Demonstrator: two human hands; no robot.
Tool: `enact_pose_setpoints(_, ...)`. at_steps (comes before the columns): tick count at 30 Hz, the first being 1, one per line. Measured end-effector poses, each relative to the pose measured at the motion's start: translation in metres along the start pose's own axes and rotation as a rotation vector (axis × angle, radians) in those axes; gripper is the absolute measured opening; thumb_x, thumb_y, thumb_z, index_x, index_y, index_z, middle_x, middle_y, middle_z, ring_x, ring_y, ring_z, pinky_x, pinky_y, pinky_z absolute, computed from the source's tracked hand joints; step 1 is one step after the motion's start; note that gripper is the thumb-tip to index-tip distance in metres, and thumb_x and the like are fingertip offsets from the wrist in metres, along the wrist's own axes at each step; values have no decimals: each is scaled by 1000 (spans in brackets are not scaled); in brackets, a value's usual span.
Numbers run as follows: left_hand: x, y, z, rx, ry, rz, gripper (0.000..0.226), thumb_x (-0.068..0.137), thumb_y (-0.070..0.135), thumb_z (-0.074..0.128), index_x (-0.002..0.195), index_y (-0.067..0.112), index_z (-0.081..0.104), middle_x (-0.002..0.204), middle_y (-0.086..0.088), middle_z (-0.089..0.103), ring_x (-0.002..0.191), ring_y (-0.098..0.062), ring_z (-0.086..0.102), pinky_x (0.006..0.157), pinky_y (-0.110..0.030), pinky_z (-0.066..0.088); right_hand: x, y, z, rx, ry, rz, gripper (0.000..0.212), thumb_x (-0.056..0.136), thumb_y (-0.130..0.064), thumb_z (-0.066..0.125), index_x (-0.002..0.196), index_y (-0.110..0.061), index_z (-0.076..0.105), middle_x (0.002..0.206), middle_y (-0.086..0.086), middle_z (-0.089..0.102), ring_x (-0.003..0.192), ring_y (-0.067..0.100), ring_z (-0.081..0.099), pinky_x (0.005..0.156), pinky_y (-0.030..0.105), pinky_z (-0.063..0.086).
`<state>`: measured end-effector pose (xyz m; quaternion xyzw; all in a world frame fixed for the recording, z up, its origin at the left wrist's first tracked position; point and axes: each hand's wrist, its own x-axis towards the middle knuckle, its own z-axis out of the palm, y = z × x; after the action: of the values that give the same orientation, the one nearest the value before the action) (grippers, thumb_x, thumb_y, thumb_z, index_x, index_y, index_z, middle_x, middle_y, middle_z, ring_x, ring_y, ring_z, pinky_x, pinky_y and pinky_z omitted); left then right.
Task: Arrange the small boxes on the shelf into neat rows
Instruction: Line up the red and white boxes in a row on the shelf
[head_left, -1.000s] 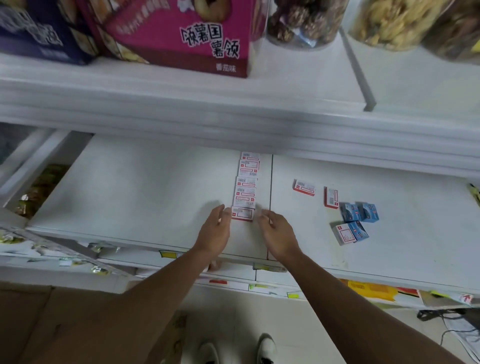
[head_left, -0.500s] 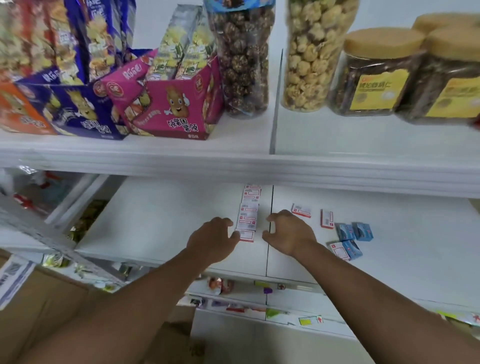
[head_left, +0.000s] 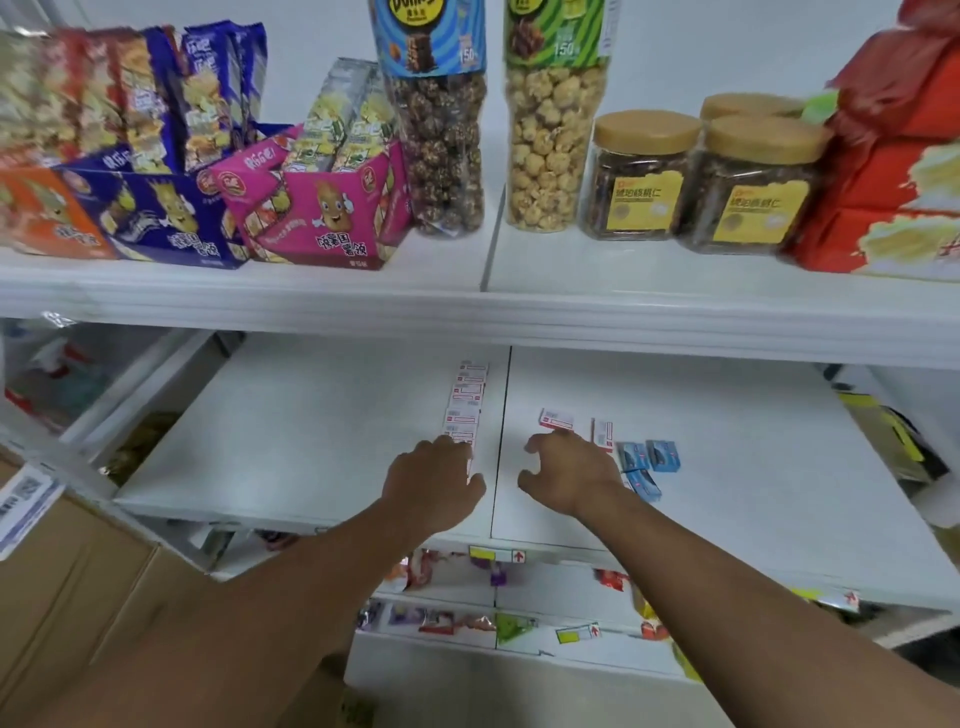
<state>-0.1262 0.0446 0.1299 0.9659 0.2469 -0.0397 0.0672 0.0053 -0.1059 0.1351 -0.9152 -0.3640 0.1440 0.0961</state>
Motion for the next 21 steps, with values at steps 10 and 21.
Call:
enact_pose_setpoints(10,-51,0,-3,-52,62,48,52,101,53,47,141,23,60,138,-2,64,114,-25,64,92,-41,57,-59,-29,6,-24,73,48,51,90,-50,62,139,-34,60,139,-1,62,119,25,63,89,41,56)
enact_pose_setpoints(21,-93,25,-2,-30,27,102,50,102,47,48,143,21,58,138,-3,62,121,-26,60,98,-46,54,-110,-17,6,-23,147,104,51,88,-50,66,137,-34,61,136,-2,65,114,22,65,81,37,54)
